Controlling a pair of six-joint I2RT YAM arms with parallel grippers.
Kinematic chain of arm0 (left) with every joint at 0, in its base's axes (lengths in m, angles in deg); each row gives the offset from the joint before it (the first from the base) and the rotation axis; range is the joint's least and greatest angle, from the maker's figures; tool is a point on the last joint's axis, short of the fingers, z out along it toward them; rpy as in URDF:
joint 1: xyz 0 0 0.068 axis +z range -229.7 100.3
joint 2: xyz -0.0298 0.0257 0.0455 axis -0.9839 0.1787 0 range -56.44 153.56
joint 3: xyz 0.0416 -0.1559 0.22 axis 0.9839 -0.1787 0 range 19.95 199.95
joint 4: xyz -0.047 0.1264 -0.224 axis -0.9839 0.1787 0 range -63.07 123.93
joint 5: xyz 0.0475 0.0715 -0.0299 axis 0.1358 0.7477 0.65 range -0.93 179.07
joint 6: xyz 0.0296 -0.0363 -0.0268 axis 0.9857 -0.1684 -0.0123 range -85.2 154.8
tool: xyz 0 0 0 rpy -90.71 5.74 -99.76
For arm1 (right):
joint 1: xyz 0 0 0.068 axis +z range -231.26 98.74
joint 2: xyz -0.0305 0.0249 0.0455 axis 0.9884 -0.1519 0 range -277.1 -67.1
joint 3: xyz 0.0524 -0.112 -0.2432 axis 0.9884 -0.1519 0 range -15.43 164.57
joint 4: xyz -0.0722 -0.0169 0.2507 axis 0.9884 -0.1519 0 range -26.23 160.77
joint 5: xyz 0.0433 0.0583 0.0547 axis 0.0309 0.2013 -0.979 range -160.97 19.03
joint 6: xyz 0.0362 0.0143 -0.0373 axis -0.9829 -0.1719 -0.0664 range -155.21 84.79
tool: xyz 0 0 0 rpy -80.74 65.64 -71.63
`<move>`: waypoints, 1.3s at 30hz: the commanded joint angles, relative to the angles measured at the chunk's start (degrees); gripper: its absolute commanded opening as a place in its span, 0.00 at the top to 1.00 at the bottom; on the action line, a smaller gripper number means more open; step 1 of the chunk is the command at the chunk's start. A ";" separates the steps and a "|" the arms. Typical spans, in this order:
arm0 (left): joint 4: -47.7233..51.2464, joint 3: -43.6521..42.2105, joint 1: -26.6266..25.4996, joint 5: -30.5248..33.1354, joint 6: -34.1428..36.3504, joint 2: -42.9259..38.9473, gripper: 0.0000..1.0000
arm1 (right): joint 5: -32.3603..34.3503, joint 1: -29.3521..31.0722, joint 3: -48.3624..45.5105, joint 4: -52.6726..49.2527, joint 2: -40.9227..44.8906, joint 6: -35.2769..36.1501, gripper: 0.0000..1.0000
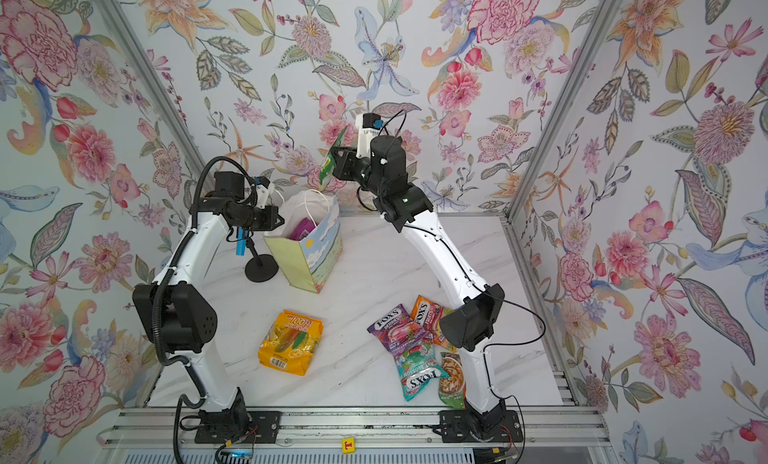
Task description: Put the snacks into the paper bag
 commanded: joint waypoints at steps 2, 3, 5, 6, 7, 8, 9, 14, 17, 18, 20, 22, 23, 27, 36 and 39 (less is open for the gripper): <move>-0.40 -0.62 0.29 -0.94 -0.55 -2.40 0.98 | -0.51 0.51 6.71 5.45 -3.86 -0.92 1.00; -0.40 -0.62 0.23 -0.85 -0.55 -2.36 0.98 | -0.47 0.61 6.95 6.82 -4.64 -1.06 1.00; -0.40 -0.71 0.21 -0.85 -0.54 -2.41 0.98 | 0.25 0.62 6.96 9.45 -5.67 -1.60 1.00; -0.40 -0.71 0.29 -0.85 -0.55 -2.35 0.98 | 0.17 0.62 6.96 11.00 -6.22 -1.99 1.00; -0.40 -0.71 0.25 -0.85 -0.55 -2.33 0.98 | -0.01 0.57 7.09 12.08 -6.73 -2.10 1.00; -0.40 -0.71 0.22 -0.85 -0.55 -2.24 0.98 | 0.31 0.62 7.43 13.12 -7.31 -1.88 1.00; -0.40 -0.65 0.25 -0.85 -0.56 -2.24 0.98 | 0.79 1.85 8.14 13.64 -8.00 -1.50 1.00; -0.40 -0.71 0.30 -0.76 -0.46 -2.42 0.98 | 1.97 3.17 9.71 16.59 -10.66 -0.63 1.00; -0.32 -0.62 0.23 -0.78 -0.46 -2.41 0.98 | 3.65 3.56 9.86 19.23 -11.76 -0.58 1.00; -0.34 -0.57 0.23 -0.76 -0.46 -2.42 0.98 | 4.28 3.53 10.02 20.22 -12.09 -0.57 1.00; -0.32 -0.62 0.27 -0.76 -0.38 -2.51 0.98 | 5.73 3.62 10.72 21.35 -12.79 -0.65 1.00; -0.32 -0.70 0.28 -0.68 -0.37 -2.57 0.98 | 5.55 3.61 11.61 21.25 -13.41 -1.16 1.00; -0.32 -0.70 0.28 -0.72 -0.37 -2.43 0.98 | 4.84 3.68 11.68 21.14 -13.50 -1.41 1.00; -0.32 -0.71 0.27 -0.76 -0.37 -2.46 0.98 | 2.28 5.10 11.52 18.59 -13.55 -0.38 1.00; -0.32 -0.77 0.32 -0.67 -0.28 -2.74 0.98 | -2.54 7.46 9.39 13.98 -13.25 0.83 1.00; -0.35 -0.71 0.28 -0.67 -0.28 -2.73 0.98 | -3.06 7.74 8.64 13.29 -12.94 0.91 1.00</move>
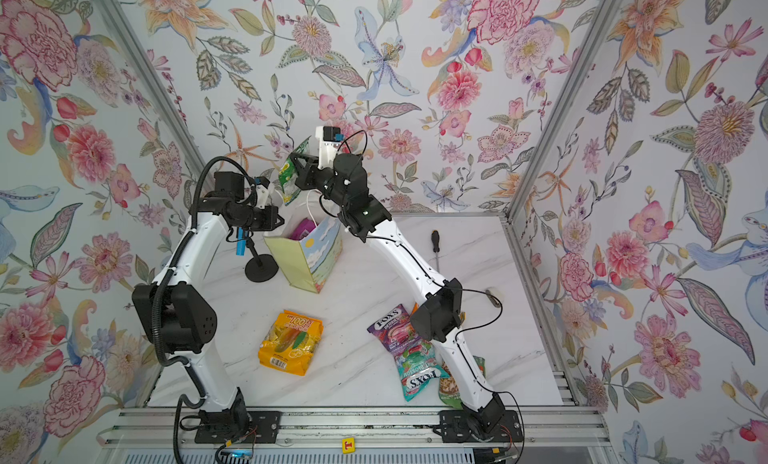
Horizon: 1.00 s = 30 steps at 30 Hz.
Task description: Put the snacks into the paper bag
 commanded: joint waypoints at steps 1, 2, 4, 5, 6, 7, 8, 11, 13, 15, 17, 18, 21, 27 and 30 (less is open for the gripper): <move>-0.32 -0.49 0.28 -0.67 -0.31 -2.45 0.98 | -2.23 0.24 -0.50 0.85 0.72 1.45 1.00; -0.32 -0.49 0.28 -0.67 -0.23 -2.46 0.98 | -2.70 0.35 -0.70 0.42 0.81 1.31 1.00; -0.32 -0.45 0.24 -0.59 -0.22 -2.49 0.98 | -3.54 0.50 -1.64 0.01 1.28 1.12 1.00; -0.32 -0.44 0.28 -0.63 -0.22 -2.48 0.98 | -3.78 0.73 -2.61 -0.16 1.70 1.23 1.00; -0.32 -0.44 0.28 -0.59 -0.27 -2.41 0.98 | -3.76 1.03 -3.87 -0.22 2.31 1.58 1.00; -0.27 -0.44 0.25 -0.59 -0.28 -2.38 0.98 | -3.69 1.28 -5.30 0.00 3.00 2.03 1.00; -0.23 -0.44 0.23 -0.59 -0.23 -2.38 0.98 | -3.60 1.60 -7.14 0.35 3.79 2.57 1.00; -0.23 -0.40 0.28 -0.59 -0.22 -2.45 0.98 | -3.46 2.01 -11.14 1.39 5.59 2.70 1.00; -0.24 -0.44 0.20 -0.59 -0.22 -2.55 0.98 | -3.54 2.00 -12.21 1.39 5.65 2.38 1.00; -0.25 -0.44 0.28 -0.59 -0.22 -2.62 0.98 | -3.80 2.00 -12.41 1.13 5.26 1.85 1.00; -0.23 -0.36 0.28 -0.59 -0.22 -2.65 0.98 | -4.38 2.10 -12.24 1.15 4.57 1.24 1.00; -0.22 -0.36 0.25 -0.67 -0.22 -2.64 0.98 | -4.58 2.17 -12.00 1.13 4.26 1.05 1.00; -0.22 -0.36 0.28 -0.67 -0.20 -2.76 0.98 | -4.78 2.09 -11.13 0.85 2.89 0.29 1.00; -0.14 -0.27 0.37 -0.67 -0.13 -2.88 0.98 | -4.80 2.18 -10.30 -0.25 1.43 0.02 1.00; -0.14 -0.27 0.41 -0.67 -0.13 -2.91 0.98 | -4.79 2.04 -10.91 -0.26 1.43 0.32 1.00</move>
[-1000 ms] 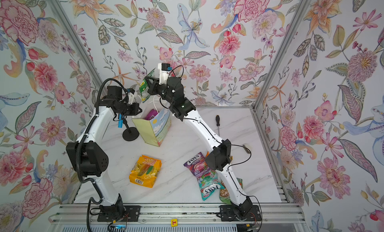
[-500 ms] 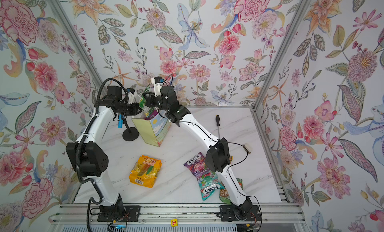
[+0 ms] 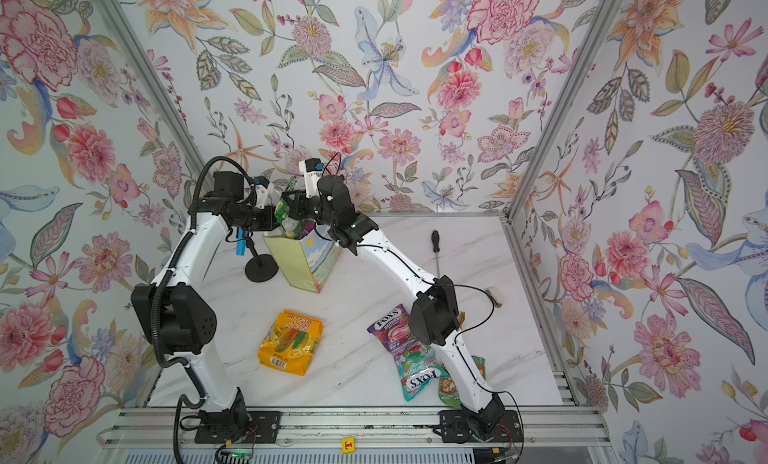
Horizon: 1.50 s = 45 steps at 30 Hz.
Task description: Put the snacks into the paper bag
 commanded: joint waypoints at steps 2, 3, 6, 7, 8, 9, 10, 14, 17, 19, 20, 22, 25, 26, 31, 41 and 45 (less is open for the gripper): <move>-0.34 -0.25 0.44 -0.70 -0.13 -2.56 0.98 | -0.84 -0.03 1.65 1.82 0.08 -0.31 1.00; -0.34 -0.29 0.53 -0.70 -0.13 -2.51 0.98 | -0.87 -0.05 1.65 1.68 -0.09 -0.29 1.00; -0.29 -0.36 0.54 -0.70 -0.13 -2.43 0.98 | -1.21 -0.17 1.59 1.67 -0.66 -0.51 1.00; -0.34 -0.38 0.54 -0.70 -0.12 -2.51 0.98 | -1.27 -0.24 1.68 1.67 -0.87 -0.56 1.00; -0.34 -0.30 0.54 -0.70 -0.13 -2.47 0.98 | -1.30 -0.31 1.62 1.43 -1.06 -0.60 1.00; -0.34 -0.29 0.54 -0.70 -0.13 -2.43 0.98 | -1.34 -0.36 1.64 1.41 -1.22 -0.64 1.00; -0.34 -0.29 0.56 -0.70 -0.11 -2.38 0.98 | -1.44 -0.49 1.65 1.34 -1.46 -0.73 1.00; -0.28 -0.38 0.63 -0.53 -0.13 -2.36 0.98 | -2.10 -1.08 1.65 1.21 -2.51 -1.55 1.00; -0.25 -0.38 0.63 -0.43 -0.13 -2.34 0.98 | -2.45 -1.37 1.78 1.23 -3.33 -2.15 1.00; -0.25 -0.38 0.63 -0.44 -0.13 -2.25 0.98 | -2.58 -1.60 2.16 1.06 -3.85 -2.26 1.00; -0.25 -0.38 0.72 -0.44 -0.20 -2.27 0.98 | -2.64 -1.66 2.39 0.90 -4.12 -2.33 1.00; -0.25 -0.38 0.69 -0.43 -0.13 -2.25 0.98 | -2.76 -1.78 2.93 0.48 -4.71 -2.46 1.00; -0.29 -0.38 0.86 -0.43 -0.20 -2.23 0.98 | -3.33 -2.01 4.13 -0.11 -5.16 -2.55 0.76; -0.24 -0.38 0.89 -0.43 -0.14 -2.29 0.98 | -3.56 -2.14 4.64 -0.26 -5.20 -2.64 0.69; -0.34 -0.38 0.89 -0.43 -0.20 -2.25 0.98 | -4.61 -2.40 7.95 -0.95 -4.06 -2.21 0.52; -0.40 -0.51 1.06 -0.61 -0.22 -2.23 0.98 | -2.74 -2.80 6.04 -5.69 2.88 -0.08 0.48; -0.34 -0.58 1.09 -0.61 -0.22 -2.24 0.98 | -0.76 -3.30 4.20 -11.16 6.36 1.93 0.48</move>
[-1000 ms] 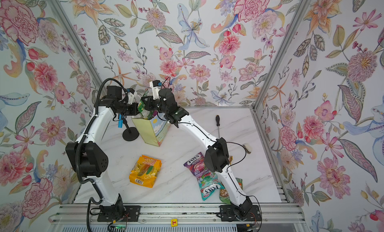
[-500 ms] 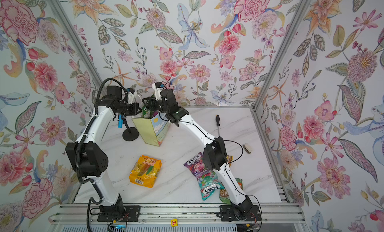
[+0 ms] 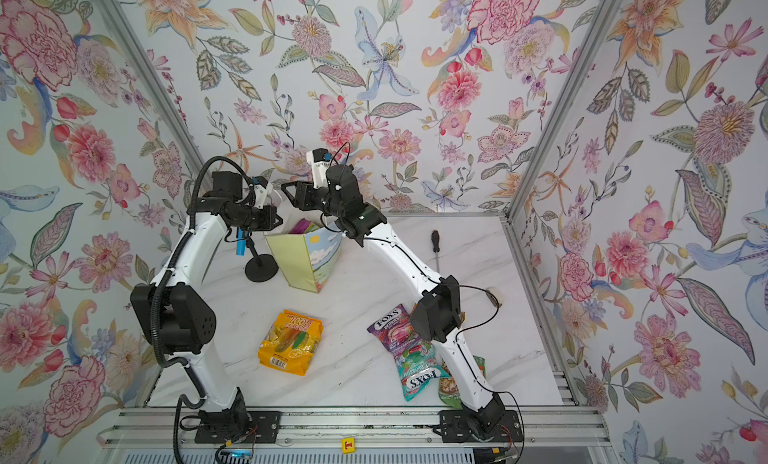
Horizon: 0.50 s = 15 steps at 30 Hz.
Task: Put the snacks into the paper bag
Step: 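Open the right gripper to release the green packet and withdraw upward, then move the right gripper over the candy packets nearer the robot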
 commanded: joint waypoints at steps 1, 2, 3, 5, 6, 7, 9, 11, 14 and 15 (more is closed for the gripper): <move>-0.41 -0.59 0.71 -0.61 -0.22 -2.17 0.98 | 2.05 -1.06 -2.22 -5.54 6.39 2.90 0.48; -0.49 -0.60 0.63 -0.61 -0.21 -2.17 0.98 | 2.28 -1.38 -3.50 -6.55 7.38 3.20 0.48; -0.49 -0.60 0.74 -0.61 -0.22 -2.16 0.98 | 2.37 -1.78 -5.65 -7.24 9.16 3.90 0.48; -0.49 -0.60 0.70 -0.65 -0.22 -2.16 0.98 | 2.97 -2.25 -10.65 -7.70 13.01 5.69 0.48; -0.50 -0.60 0.73 -0.61 -0.22 -2.20 0.98 | 3.82 -2.52 -14.50 -7.75 15.37 6.74 0.48; -0.49 -0.66 0.65 -0.61 -0.22 -2.24 0.98 | 4.82 -2.65 -18.17 -7.71 18.08 7.69 0.48; -0.66 -0.73 0.78 -0.53 -0.22 -2.25 0.98 | 6.68 -3.15 -25.75 -7.69 23.22 8.83 0.47; -0.58 -0.77 0.74 -0.44 -0.22 -2.25 0.98 | 8.58 -3.76 -33.98 -7.51 28.75 9.46 0.47; -0.65 -0.77 0.68 -0.39 -0.22 -2.16 0.98 | 11.46 -4.79 -47.32 -6.87 37.62 9.43 0.47; -0.66 -0.86 0.74 -0.34 -0.22 -2.16 0.98 | 12.36 -5.14 -51.72 -6.97 40.56 8.98 0.46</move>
